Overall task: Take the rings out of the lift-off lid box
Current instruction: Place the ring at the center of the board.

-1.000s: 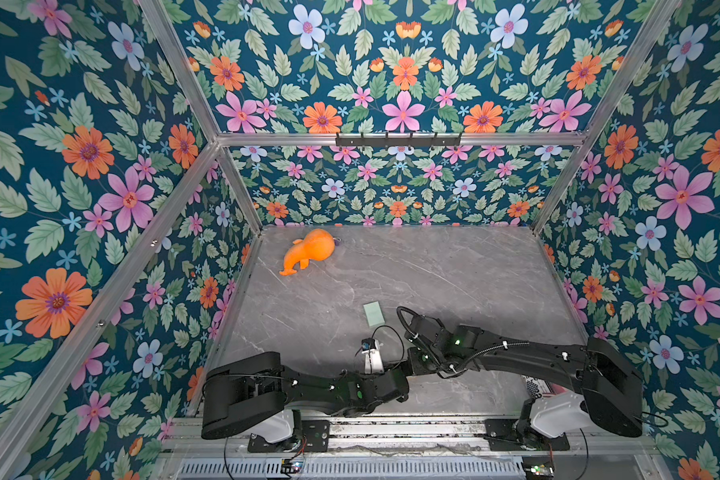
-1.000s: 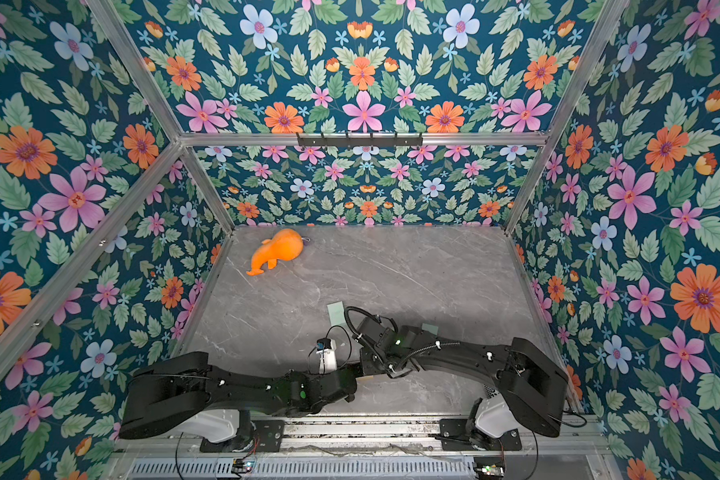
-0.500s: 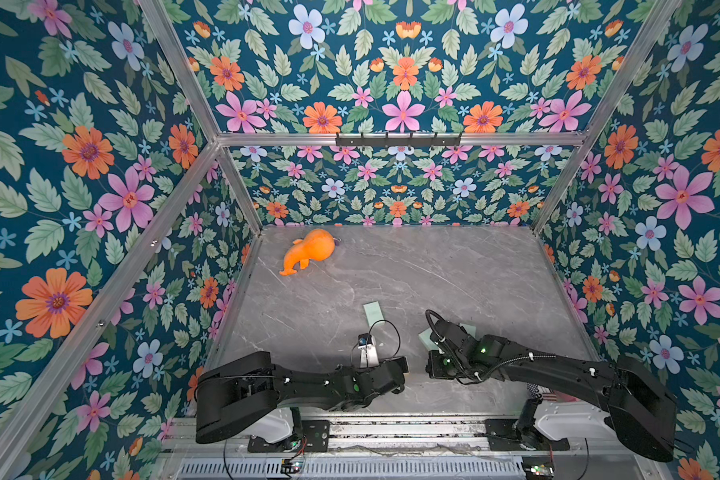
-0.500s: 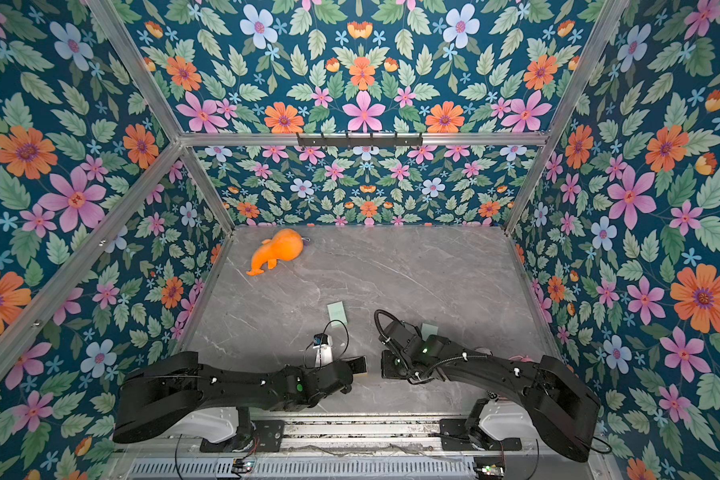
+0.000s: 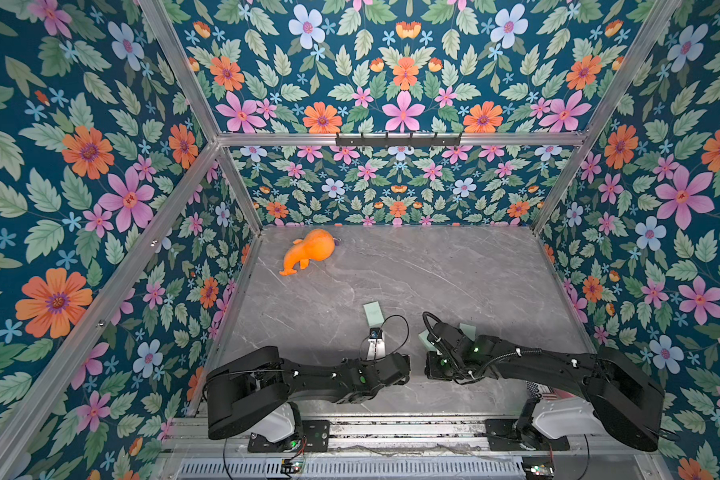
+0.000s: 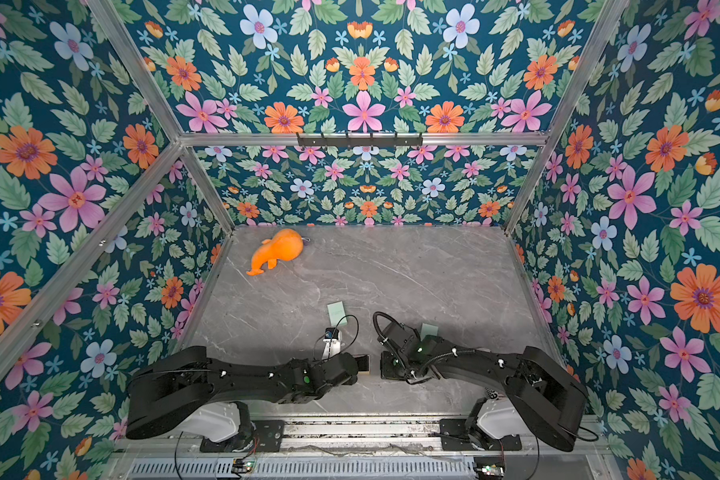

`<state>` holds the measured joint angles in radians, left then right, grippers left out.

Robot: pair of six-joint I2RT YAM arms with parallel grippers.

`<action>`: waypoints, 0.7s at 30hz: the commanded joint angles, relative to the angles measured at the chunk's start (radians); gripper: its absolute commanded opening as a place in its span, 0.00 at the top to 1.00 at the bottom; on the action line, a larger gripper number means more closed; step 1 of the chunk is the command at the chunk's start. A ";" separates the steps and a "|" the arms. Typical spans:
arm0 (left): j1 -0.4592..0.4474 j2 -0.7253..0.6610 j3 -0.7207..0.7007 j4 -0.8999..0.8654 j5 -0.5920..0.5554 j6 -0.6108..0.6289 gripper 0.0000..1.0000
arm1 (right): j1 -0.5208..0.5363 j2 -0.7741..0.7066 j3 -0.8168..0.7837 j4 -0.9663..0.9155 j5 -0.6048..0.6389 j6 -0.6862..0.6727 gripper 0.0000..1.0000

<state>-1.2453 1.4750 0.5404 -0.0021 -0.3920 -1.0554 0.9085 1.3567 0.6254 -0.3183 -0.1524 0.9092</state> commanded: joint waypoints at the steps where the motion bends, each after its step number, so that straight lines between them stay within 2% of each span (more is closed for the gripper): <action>1: 0.003 0.008 0.006 -0.027 0.049 0.056 0.65 | -0.004 0.004 -0.006 0.009 0.013 0.014 0.88; 13: 0.009 -0.047 0.024 -0.062 0.046 0.097 0.58 | -0.011 -0.013 -0.024 -0.012 0.023 0.022 0.78; 21: 0.009 -0.150 0.029 -0.092 0.030 0.106 0.51 | -0.013 -0.066 0.004 -0.107 0.076 0.013 0.73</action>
<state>-1.2373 1.3540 0.5652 -0.0700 -0.3435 -0.9638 0.8951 1.2987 0.6155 -0.3702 -0.1169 0.9131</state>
